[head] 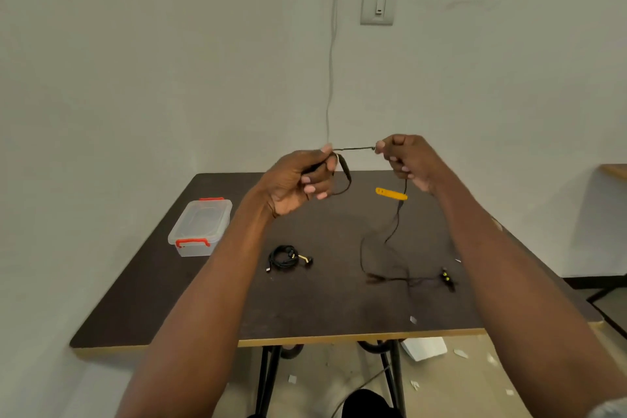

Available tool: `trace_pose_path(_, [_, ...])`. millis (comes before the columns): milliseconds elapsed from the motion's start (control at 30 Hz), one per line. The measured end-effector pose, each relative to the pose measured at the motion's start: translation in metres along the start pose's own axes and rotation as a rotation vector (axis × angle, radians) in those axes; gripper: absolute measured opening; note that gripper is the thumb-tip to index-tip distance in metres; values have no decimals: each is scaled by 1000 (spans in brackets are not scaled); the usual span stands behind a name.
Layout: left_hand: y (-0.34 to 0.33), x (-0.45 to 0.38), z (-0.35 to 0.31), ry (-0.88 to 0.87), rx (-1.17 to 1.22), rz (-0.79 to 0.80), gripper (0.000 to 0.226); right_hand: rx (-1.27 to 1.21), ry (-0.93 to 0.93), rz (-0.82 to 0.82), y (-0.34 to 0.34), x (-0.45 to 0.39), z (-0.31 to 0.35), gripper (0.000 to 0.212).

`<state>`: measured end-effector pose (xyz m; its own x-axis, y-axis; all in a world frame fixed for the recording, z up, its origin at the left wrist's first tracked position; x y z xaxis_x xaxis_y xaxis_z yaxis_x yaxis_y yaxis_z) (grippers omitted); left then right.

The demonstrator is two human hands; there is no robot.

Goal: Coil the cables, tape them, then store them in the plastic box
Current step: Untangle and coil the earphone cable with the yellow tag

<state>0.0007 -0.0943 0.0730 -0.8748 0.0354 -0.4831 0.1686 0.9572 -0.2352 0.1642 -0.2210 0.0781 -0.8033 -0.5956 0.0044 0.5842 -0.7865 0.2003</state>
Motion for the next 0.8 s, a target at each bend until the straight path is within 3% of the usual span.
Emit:
trace_pose_path(333, [45,-4,-26,-351,389,-515,21,143,-102,134,-51,16,-43,28])
trace_pose_path(533, [65,-5,-24,-537,371,-647,21,170,-85,304,-91,38,-42,20])
trace_pose_path(633, [69,-5,-15,-491,193,-673,11,173,-71,370,-100,46,-38,21])
trace_pose_path(800, [64,-1,3,-230,-556,-570,28,-37,-49,437,-96,52,-13,25])
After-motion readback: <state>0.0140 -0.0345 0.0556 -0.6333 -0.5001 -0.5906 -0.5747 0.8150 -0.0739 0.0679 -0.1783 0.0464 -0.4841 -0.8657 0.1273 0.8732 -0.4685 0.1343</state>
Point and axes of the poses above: each hand's wrist, its own x-axis away from the middle knuckle, its own y-axis out of the back of the hand, z = x × y, the point moved 8 cm from there along -x, towards the middle knuckle, and after that the axes turned 15 degrees about -y, right-handed, at the moved point
